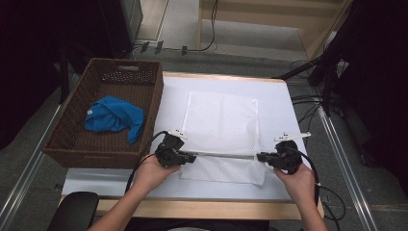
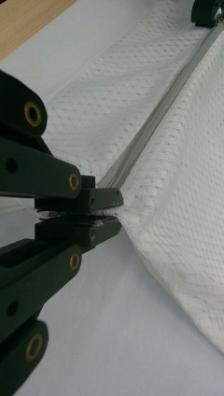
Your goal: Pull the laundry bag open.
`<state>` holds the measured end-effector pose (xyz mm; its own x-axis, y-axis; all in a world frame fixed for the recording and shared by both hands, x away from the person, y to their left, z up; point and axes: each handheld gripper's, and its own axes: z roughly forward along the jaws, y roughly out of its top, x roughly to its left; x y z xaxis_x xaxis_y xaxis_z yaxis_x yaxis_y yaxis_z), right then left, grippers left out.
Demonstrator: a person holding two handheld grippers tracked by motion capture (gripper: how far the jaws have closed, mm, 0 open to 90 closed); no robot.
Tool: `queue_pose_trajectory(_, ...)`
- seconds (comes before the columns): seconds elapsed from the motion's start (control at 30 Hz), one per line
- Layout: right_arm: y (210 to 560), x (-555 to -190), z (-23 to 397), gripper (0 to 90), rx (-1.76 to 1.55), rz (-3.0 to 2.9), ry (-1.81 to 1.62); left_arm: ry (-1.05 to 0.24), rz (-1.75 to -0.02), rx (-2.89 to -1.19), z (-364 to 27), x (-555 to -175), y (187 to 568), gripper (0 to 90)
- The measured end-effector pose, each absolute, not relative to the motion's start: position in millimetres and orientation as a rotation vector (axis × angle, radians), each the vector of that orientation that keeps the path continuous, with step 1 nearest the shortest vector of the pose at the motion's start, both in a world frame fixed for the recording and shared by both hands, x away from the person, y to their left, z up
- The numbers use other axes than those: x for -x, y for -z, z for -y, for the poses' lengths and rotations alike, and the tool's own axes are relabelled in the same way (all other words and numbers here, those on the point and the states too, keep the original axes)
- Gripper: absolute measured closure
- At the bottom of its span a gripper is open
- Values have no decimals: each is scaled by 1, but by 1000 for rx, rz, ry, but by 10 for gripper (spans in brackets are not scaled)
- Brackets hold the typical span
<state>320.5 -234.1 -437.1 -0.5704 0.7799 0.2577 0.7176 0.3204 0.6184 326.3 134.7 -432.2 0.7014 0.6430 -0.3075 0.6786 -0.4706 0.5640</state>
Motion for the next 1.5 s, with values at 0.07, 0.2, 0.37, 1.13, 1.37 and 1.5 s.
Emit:
queue_pose_trajectory(0.07,437,-320,234,884,-1412,-2480,-1087,62,-1004,-2239,-134,-326,432,874)
queue_pose_trajectory(0.2,437,-320,234,884,-1409,-2481,-1089,49,-1005,-2239,-133,-322,431,874)
queue_pose_trajectory(0.37,437,-320,234,884,-1408,-2483,-1086,33,-1019,-2248,-131,-318,431,874)
queue_pose_trajectory(1.13,435,-320,239,885,-1432,-2453,-1075,10,-1087,-2226,-142,-314,429,874)
queue_pose_trajectory(1.37,436,-320,237,885,-1431,-2461,-1075,8,-1089,-2217,-144,-314,428,874)
queue_pose_trajectory(1.5,436,-320,237,885,-1434,-2463,-1078,8,-1099,-2212,-146,-313,428,874)
